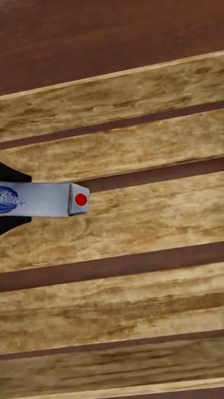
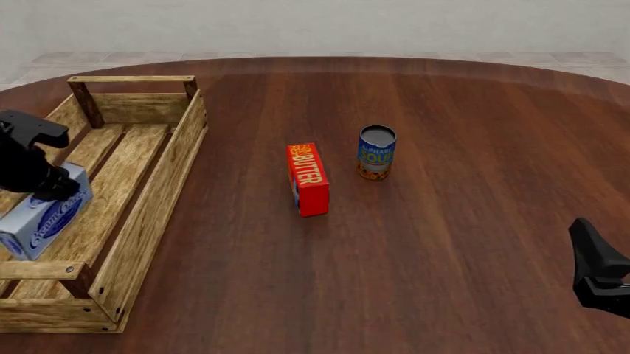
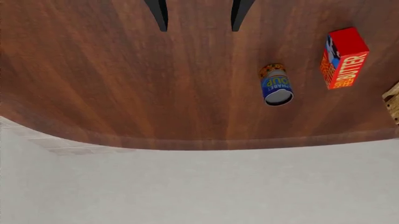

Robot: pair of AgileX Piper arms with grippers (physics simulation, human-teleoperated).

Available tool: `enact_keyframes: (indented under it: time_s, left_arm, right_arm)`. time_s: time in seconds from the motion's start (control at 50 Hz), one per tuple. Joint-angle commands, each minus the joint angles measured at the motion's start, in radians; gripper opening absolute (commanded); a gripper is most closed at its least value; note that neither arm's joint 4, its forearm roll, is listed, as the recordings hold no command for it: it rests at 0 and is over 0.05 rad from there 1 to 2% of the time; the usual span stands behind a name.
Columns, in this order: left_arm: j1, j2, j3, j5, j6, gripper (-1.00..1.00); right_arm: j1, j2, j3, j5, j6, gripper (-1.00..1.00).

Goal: Pick up the cream cheese and put it in the tray.

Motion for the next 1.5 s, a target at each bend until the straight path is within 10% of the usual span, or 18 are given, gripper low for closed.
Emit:
enact_keyframes:
  time_s: [0.02,0.18,0.2,1.12,1.5]
  left_arm:
    - [0.0,0.104,0.038,-0.02,0.036,-1.0]
    - [0.01,0.083,0.07,-0.011,0.09,-1.0]
    - [0.008,0.075,0.086,-0.009,0.093,1.0]
    - [0.0,-0.207,0.045,0.193,0.254,1.0]
    - [-0.117,-0.369,-0.071,0.375,0.198,1.0]
  right_arm:
    - [0.0,0.006,0.0,-0.003,0.0,1.0]
    - [0.004,0.012,0.0,-0.007,0.0,1.0]
    - [0.004,0.011,0.0,-0.007,0.001,1.0]
    - [0.014,0.016,0.0,-0.01,0.006,1.0]
    - [0.011,-0.004,0.0,0.002,0.009,1.0]
